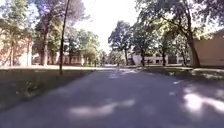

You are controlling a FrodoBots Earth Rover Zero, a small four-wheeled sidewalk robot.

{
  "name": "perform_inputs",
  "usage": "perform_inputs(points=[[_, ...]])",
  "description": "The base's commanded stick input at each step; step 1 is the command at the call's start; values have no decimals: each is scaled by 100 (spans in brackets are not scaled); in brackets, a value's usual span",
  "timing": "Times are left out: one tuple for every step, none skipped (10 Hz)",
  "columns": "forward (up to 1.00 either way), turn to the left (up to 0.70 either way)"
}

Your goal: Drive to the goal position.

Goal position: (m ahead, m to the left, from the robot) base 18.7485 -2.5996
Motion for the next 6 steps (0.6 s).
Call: perform_inputs(points=[[45,0],[45,0],[45,0],[45,0],[45,0],[45,0]])
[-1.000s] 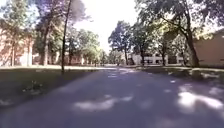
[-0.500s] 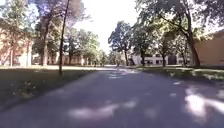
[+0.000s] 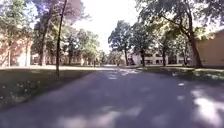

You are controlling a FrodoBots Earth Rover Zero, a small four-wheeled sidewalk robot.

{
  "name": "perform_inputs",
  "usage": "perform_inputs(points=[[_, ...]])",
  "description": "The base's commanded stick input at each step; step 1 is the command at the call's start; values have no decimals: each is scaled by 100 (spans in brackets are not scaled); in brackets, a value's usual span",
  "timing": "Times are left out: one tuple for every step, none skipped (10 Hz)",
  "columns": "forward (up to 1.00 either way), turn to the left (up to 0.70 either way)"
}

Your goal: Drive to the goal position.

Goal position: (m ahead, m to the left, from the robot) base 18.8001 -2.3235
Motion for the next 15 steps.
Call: perform_inputs(points=[[45,0],[45,0],[45,0],[45,0],[45,0],[45,0],[45,0],[45,0],[45,0],[45,0],[45,0],[45,0],[45,0],[45,0],[45,0]])
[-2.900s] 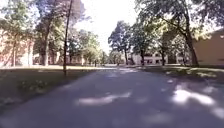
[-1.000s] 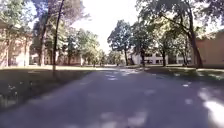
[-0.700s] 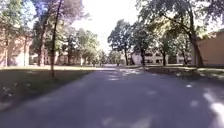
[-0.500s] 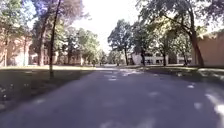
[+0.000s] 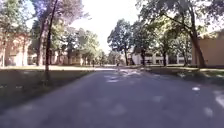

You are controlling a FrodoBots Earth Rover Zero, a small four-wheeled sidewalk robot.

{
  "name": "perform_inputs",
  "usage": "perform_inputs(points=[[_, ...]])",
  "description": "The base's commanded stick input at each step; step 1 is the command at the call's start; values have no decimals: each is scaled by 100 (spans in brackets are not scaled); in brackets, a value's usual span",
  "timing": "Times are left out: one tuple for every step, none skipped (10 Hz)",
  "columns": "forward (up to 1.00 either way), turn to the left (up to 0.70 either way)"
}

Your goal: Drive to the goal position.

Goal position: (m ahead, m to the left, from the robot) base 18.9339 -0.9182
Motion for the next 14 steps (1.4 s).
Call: perform_inputs(points=[[45,0],[45,0],[45,0],[45,0],[45,0],[45,0],[45,0],[45,0],[45,0],[45,0],[45,0],[45,0],[45,0],[45,0]])
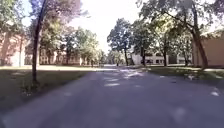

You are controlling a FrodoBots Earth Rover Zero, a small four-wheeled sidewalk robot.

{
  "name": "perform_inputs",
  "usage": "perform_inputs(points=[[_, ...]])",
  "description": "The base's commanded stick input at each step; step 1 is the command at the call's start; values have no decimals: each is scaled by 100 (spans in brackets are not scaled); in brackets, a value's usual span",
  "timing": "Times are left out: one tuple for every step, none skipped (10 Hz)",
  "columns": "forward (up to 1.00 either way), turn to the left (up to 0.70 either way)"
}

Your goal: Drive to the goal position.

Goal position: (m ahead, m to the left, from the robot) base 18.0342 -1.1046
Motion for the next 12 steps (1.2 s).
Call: perform_inputs(points=[[45,0],[45,0],[45,0],[45,0],[45,0],[45,0],[45,0],[45,0],[45,0],[45,0],[45,0],[45,0]])
